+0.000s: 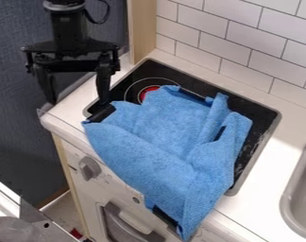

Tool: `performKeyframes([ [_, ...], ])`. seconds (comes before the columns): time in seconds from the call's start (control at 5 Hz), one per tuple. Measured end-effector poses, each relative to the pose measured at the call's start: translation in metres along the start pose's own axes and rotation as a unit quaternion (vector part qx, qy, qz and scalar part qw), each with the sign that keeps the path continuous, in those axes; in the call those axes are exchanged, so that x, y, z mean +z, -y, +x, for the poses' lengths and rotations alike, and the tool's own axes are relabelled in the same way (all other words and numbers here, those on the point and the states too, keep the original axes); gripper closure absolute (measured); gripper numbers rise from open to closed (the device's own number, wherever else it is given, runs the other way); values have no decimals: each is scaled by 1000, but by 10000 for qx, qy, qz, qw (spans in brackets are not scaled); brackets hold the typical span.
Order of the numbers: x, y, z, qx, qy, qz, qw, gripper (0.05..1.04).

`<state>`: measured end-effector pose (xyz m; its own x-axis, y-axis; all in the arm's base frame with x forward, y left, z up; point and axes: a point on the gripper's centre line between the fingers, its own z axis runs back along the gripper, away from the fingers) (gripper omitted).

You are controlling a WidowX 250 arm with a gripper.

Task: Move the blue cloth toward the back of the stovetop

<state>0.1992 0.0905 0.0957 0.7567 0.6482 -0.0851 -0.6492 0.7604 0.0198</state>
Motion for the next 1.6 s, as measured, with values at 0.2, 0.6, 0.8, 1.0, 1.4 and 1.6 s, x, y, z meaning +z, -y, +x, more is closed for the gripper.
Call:
performKeyframes([
  [0.2, -6, 1, -2, -35, -126, 33, 9999, 82],
  [0.6, -50, 56, 16, -1120, -349, 53, 9931, 82],
  [0.8, -75, 85, 19, -1590, -363, -248, 9863, 82],
  [1.0, -104, 108, 19, -1746, -663, -79, 9824, 82],
  [1.4, -123, 127, 36, -1988, -657, 342, 9772, 84],
  [1.6, -122, 130, 37, -1984, -630, 291, 9777, 83],
])
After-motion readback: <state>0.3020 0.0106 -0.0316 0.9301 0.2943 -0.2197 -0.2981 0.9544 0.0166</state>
